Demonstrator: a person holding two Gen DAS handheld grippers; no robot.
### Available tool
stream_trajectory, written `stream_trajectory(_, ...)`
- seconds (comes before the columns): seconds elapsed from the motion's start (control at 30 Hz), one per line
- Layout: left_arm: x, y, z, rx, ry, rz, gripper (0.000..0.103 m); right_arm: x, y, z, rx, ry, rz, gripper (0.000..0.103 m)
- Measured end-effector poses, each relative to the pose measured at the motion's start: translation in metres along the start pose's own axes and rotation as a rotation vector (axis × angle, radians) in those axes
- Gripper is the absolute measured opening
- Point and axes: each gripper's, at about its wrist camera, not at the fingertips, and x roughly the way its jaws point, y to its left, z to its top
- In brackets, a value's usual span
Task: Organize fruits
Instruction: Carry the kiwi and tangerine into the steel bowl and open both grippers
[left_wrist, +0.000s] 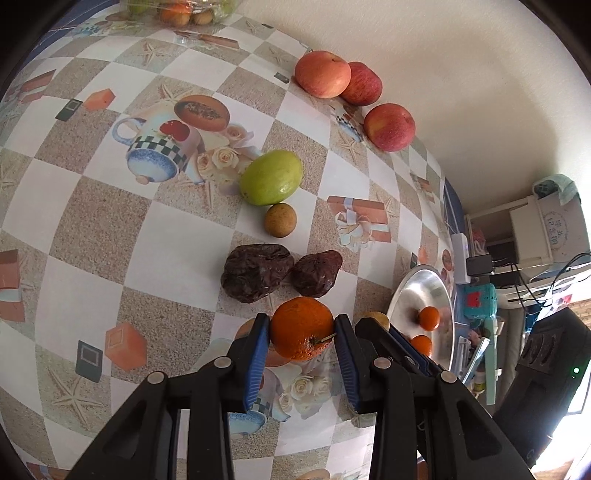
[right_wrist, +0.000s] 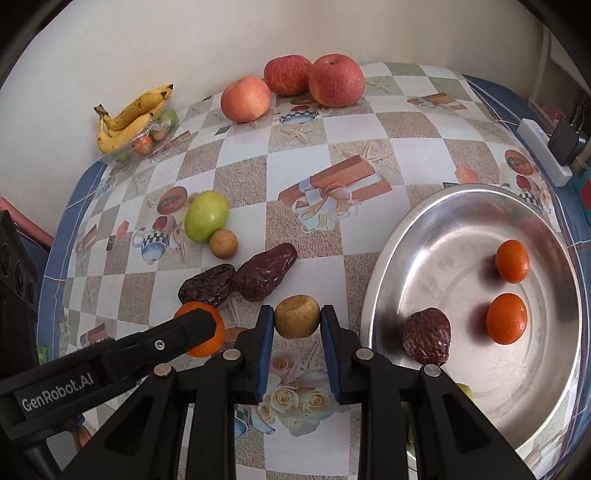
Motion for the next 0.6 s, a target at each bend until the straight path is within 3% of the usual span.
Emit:
stream_trajectory(0.3,-0.003,-0.017,-0.003,0.058,-0.018,-0.042,0.038,-0.019,-0.036,0.005,0.1,-0.074,-0.081,0.027)
stream_trajectory(0.6,0.011,-0.062,-0.019,0.23,-0.021,-0.082,0.038,-0.048,-0.1,0.003,0.306,-0.171,-0.18,0.027)
